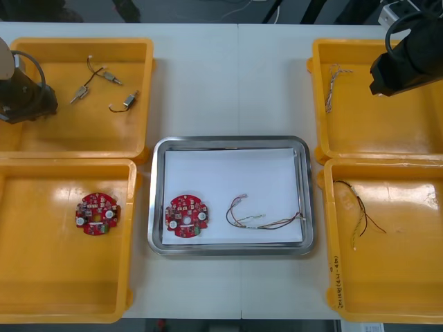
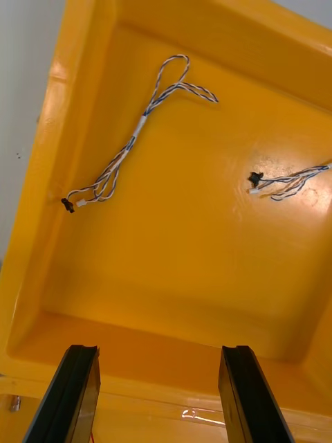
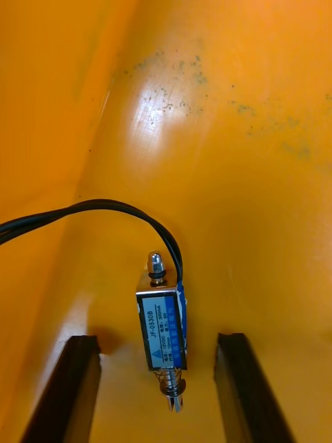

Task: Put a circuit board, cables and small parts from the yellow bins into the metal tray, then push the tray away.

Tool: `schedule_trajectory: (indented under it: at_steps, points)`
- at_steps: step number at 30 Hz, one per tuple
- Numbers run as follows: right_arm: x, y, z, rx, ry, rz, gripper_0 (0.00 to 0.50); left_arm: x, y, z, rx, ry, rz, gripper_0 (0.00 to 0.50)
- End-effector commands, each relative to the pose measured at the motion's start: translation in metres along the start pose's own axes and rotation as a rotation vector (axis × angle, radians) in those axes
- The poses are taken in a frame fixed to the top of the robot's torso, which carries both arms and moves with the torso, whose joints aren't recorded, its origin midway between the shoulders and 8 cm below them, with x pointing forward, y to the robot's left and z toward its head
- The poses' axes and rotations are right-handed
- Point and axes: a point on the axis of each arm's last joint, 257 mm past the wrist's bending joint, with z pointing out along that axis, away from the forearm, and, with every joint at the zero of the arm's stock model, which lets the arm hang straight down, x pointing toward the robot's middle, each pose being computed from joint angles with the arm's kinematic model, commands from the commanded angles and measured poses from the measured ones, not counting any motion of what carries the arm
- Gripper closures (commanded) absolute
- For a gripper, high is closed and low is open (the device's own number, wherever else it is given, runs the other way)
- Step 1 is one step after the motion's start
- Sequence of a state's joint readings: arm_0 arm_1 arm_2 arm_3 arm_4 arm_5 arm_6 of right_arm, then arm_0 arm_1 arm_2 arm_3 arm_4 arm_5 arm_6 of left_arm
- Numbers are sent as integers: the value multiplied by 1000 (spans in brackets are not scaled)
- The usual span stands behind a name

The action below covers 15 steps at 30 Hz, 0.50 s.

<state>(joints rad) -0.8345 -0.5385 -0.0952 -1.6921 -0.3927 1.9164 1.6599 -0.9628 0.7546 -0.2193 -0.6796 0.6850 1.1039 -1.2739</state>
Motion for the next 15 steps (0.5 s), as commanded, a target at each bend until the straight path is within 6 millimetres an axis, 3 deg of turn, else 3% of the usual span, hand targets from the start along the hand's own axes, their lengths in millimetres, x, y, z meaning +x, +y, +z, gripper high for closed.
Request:
schedule_trajectory:
  at_steps: [1, 15]
  points:
    - [-20, -39, -26, 27, -52, 48, 0, -22, -29, -14, 32, -47, 114, 500]
    - [-16, -66, -18, 26, 11, 166, 0, -18, -19, -14, 14, -28, 118, 500]
